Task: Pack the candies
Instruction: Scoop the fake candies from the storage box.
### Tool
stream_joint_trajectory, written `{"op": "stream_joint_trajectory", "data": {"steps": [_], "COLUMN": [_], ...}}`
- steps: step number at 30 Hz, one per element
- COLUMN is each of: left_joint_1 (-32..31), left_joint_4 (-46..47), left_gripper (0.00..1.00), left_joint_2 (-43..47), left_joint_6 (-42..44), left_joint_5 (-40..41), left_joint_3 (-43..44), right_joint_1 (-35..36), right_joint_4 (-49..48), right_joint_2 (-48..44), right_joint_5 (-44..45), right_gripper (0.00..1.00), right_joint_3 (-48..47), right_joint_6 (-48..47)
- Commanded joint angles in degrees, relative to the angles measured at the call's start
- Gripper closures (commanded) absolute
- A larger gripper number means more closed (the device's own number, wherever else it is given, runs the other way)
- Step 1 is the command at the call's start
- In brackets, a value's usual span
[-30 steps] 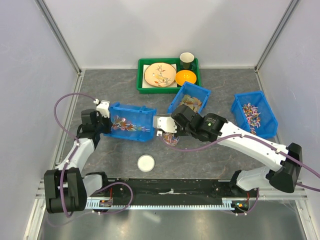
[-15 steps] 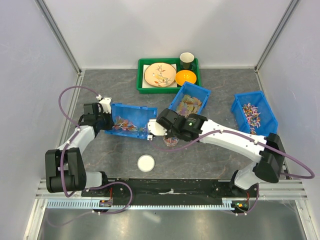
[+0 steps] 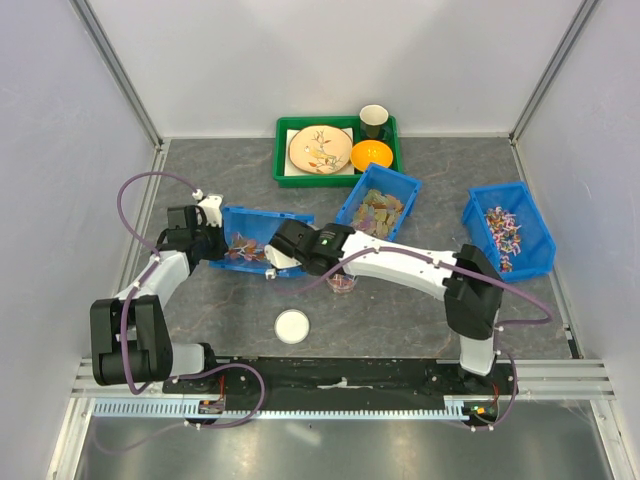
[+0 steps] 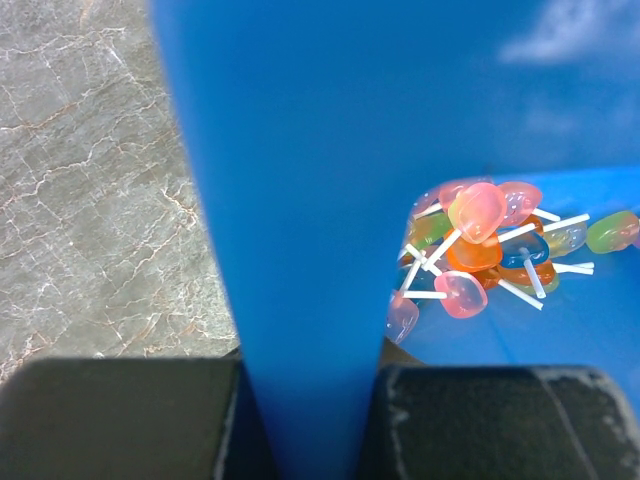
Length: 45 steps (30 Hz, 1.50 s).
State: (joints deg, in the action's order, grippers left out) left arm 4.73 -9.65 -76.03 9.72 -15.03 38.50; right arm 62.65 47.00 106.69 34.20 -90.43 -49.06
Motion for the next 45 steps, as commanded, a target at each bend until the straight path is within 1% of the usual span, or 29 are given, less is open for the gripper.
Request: {"op": "stream_joint_trajectory", "data": {"steps": [1,5,14,18,21,25,30,35,42,45], "left_joint_1": [0.1,0.1,0.1,0.1,0.1,0.1,0.0,0.0,0.1,0.0], "left_joint_4": [1.7,2.3,3.1,3.3,3.5,3.6,3.6,3.8,3.8,3.8], "left_gripper": [0.99,0.98,0.99,0.98,0.98,0.98,0.98,0.98,0.98,0.98], "left_joint_2": [0.4,0.8,1.2,1.8,1.9,2.1,2.3,2.2,2.6,2.6], "left_joint_6": [-0.4,-0.3,-0.1,-0.1,0.0,0.0,0.0,0.0,0.2,0.1], "left_joint_5": [1.4,1.8,2.3,1.9,2.0,2.1,2.0,1.9,1.9,1.9], "left_joint_3": [2.0,1.7,1.1,1.0,0.8,0.7,0.6,0.5,0.5,0.4], "right_joint_1": [0.2,0.5,2.9,3.7,4.4,5.5,5.5,5.4,5.4,5.1], "right_joint_4": [-1.7,-1.0,-0.3,-0.4,-0.4,-0.4,-1.7,-4.9,-6.5,-8.3], "right_joint_2": [3.7,7.8,17.2,20.9,23.5,26.1,28.2,28.8,28.1,27.0], "right_joint_5": [6.1,6.1,10.2,11.9,11.1,8.4,2.4,-2.5,-12.7,-14.0], "right_gripper": [1.00,1.00,1.00,1.00,1.00,1.00,1.00,1.00,1.00,1.00], "right_joint_3": [-5.5,-8.6,-17.7,-19.6,-21.5,-24.0,-26.0,-24.4,-22.9,-21.5], "right_joint_6": [-3.5,-4.4,-6.9,-7.0,-6.2,-4.8,-1.6,2.3,6.6,7.1]}}
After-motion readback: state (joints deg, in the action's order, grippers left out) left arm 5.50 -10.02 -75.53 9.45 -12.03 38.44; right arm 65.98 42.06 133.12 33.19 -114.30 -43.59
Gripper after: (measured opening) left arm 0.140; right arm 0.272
